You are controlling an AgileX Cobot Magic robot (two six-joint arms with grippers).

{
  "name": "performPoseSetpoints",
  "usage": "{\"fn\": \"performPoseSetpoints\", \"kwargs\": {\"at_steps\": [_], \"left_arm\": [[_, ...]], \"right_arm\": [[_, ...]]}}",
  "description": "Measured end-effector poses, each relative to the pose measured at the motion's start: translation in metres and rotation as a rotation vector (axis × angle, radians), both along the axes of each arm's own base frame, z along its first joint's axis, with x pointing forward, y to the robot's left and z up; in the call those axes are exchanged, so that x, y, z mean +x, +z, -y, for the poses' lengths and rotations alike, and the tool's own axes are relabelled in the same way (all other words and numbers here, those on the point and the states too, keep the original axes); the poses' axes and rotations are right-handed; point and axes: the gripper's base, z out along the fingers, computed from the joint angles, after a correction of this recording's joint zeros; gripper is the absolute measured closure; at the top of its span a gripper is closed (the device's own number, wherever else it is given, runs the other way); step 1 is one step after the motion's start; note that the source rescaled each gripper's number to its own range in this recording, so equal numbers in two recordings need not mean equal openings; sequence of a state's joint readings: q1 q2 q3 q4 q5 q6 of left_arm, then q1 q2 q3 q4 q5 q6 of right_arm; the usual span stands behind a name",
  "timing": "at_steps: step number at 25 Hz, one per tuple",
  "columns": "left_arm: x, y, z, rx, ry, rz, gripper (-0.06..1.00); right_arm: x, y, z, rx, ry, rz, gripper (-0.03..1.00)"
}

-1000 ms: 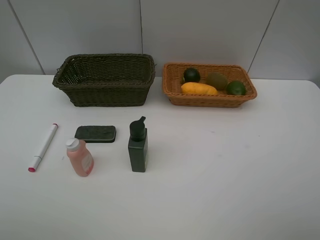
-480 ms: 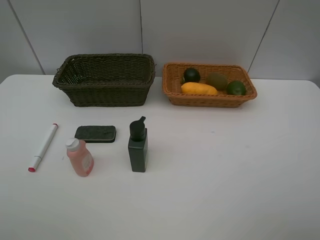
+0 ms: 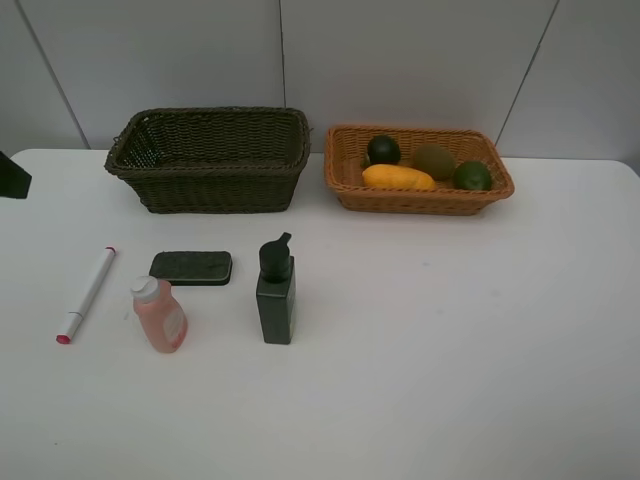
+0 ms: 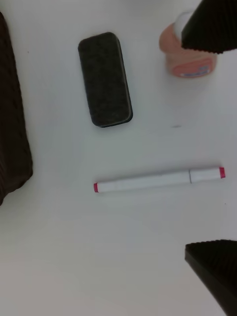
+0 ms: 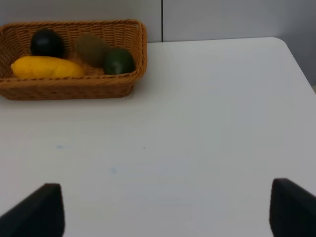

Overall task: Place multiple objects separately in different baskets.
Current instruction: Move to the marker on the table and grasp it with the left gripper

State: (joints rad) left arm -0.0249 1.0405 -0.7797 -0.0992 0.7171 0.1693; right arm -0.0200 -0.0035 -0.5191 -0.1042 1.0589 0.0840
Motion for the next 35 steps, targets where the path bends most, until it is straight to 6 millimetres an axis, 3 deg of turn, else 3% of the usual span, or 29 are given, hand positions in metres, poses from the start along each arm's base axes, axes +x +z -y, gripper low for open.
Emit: {"fn": "performPoseSetpoints", "kwargs": {"at_steps": [6,15,27,35], "left_arm": [[0.047,-0.035,0.001,-0.003,0.023,-0.105,-0.06],[0.083,-0.093,0.001,-0.001,0.045,-0.225,-0.06],[0.101,-0.161,0.001,0.009,0.056,-0.380,-0.06],[0.105,-0.185,0.000,0.013,0.063,-0.411,-0.06]], "right_arm": [[0.000,0.000,0.000,0.000,0.000,0.000,-0.03],[0.000,0.000,0.000,0.000,0.000,0.000,-0.03],[0.000,0.000,0.000,0.000,0.000,0.000,-0.03],[0.000,0.000,0.000,0.000,0.000,0.000,-0.03]]}}
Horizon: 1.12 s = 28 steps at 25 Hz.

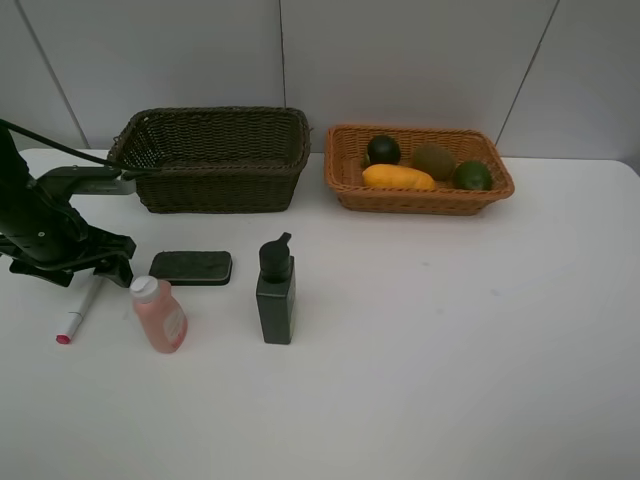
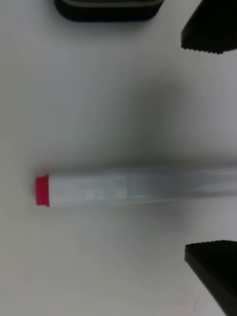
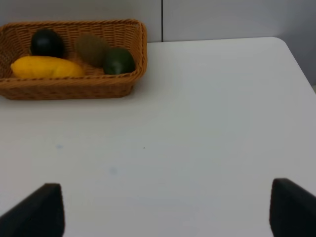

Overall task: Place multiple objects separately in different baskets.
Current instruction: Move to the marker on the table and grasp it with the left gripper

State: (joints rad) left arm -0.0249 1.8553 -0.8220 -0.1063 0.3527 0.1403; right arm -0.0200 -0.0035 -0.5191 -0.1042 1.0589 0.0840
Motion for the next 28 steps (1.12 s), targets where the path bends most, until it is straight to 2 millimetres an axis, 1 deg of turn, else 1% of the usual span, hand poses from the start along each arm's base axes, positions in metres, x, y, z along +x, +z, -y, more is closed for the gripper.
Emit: {"fn": "performPoseSetpoints", "kwargs": {"at_steps": [7,12,14,15,16,17,18,19,20,21,23,28], "left_arm": [[0.000,-0.012,-0.003,0.002,0.012,-0.026,-0.06],[0.002,-0.013,-0.005,0.004,0.014,-0.027,-0.06],[0.002,-0.013,-0.005,0.005,0.011,-0.032,-0.03],[0.002,-0.014,-0.005,0.007,0.009,-0.034,0.01],[0.002,-0.014,-0.005,0.006,0.013,-0.037,0.11],[0.002,-0.014,-0.005,0.006,0.017,-0.039,0.23],[0.002,-0.014,-0.005,0.005,0.020,-0.043,0.45],[0.001,-0.014,-0.005,0.005,0.021,-0.046,0.64],[0.001,-0.014,-0.005,0.004,0.022,-0.050,0.87],[0.001,-0.014,-0.005,0.004,0.022,-0.052,0.94],[0.001,-0.014,-0.005,0.004,0.022,-0.052,0.91],[0.001,-0.014,-0.005,0.004,0.023,-0.052,0.91]], "right_arm": [[0.000,0.000,0.000,0.000,0.000,0.000,-0.03],[0.000,0.000,0.000,0.000,0.000,0.000,-0.03],[0.000,0.000,0.000,0.000,0.000,0.000,-0.03],[0.000,0.000,0.000,0.000,0.000,0.000,-0.03],[0.000,0.000,0.000,0.000,0.000,0.000,-0.03],[0.000,0.000,0.000,0.000,0.000,0.000,-0.03],[0.000,0.000,0.000,0.000,0.000,0.000,-0.03],[0.000,0.000,0.000,0.000,0.000,0.000,-0.03],[0.000,0.000,0.000,0.000,0.000,0.000,-0.03],[0.000,0.000,0.000,0.000,0.000,0.000,-0.03],[0.000,0.000,0.000,0.000,0.000,0.000,-0.03],[0.000,0.000,0.000,0.000,0.000,0.000,-0.03]]}}
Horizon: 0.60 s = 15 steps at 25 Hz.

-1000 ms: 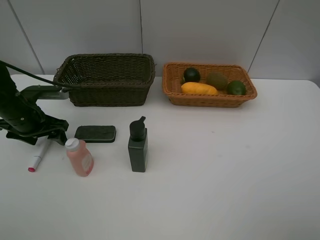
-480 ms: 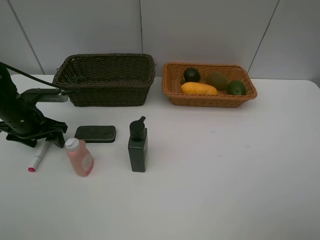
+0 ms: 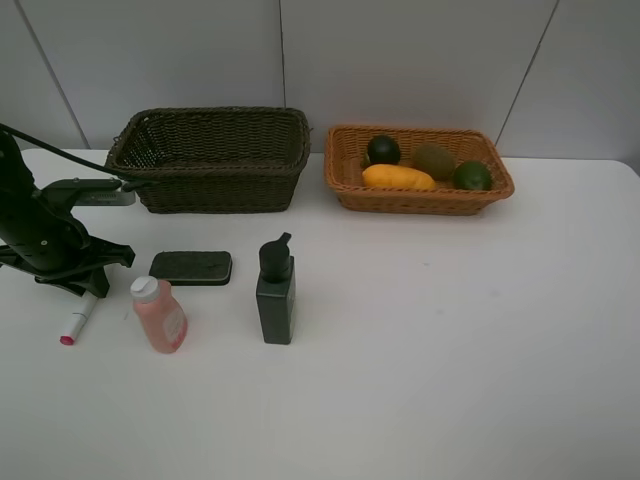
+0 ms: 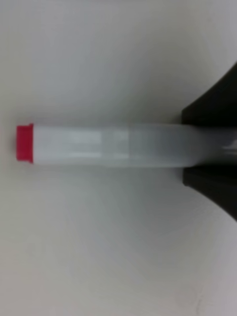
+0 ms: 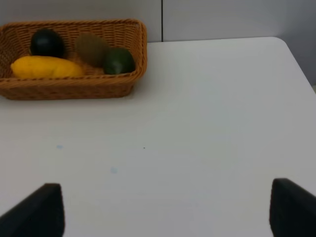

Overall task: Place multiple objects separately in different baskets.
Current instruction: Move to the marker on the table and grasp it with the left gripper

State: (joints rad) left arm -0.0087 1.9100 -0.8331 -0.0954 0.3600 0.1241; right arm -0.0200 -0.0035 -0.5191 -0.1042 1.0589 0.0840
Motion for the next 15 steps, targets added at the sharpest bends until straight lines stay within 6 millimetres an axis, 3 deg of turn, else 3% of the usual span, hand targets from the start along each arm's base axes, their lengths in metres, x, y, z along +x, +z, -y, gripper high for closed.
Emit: {"fn": "performPoseSetpoints", "kwargs": {"at_steps": [15], "left_arm": [[-0.0026,0.0044,0.0003,-0.003,-0.002,-0.021,0.91]], "right_arm": [[0.0000,0.0000,0.0000,0.000,0.000,0.000,-0.03]]}}
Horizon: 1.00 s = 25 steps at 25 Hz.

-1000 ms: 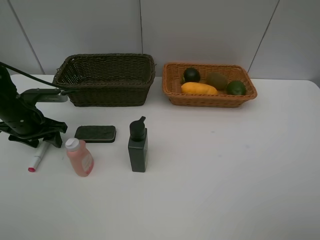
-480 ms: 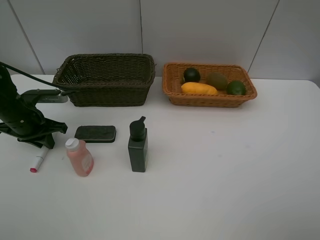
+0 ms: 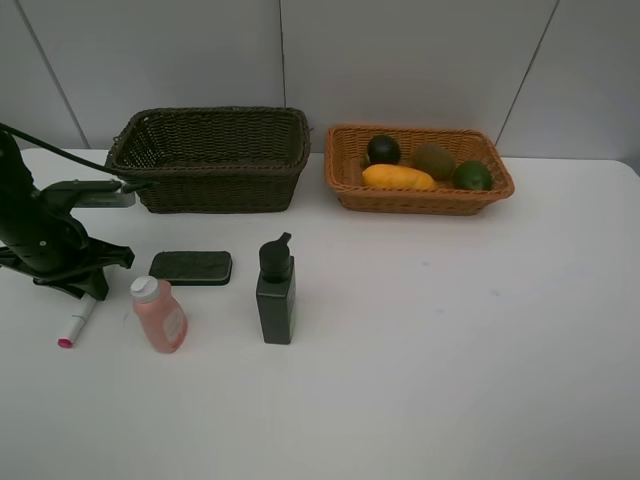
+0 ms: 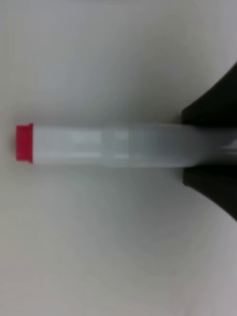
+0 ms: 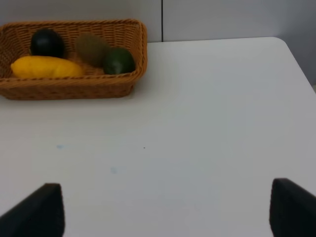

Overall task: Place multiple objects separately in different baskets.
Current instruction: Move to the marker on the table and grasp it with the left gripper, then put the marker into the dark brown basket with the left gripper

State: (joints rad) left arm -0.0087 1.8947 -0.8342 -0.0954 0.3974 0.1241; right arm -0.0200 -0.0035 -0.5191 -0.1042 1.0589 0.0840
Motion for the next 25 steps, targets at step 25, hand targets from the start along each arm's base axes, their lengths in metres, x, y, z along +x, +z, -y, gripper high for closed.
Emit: {"fn": "performPoseSetpoints", "kwargs": {"at_steps": [25], "left_arm": [[0.038,0.143,0.003,0.032,-0.206,0.104,0.91]], "right_arm": [[0.000,0.000,0.000,0.000,0.000,0.000,-0.03]]}}
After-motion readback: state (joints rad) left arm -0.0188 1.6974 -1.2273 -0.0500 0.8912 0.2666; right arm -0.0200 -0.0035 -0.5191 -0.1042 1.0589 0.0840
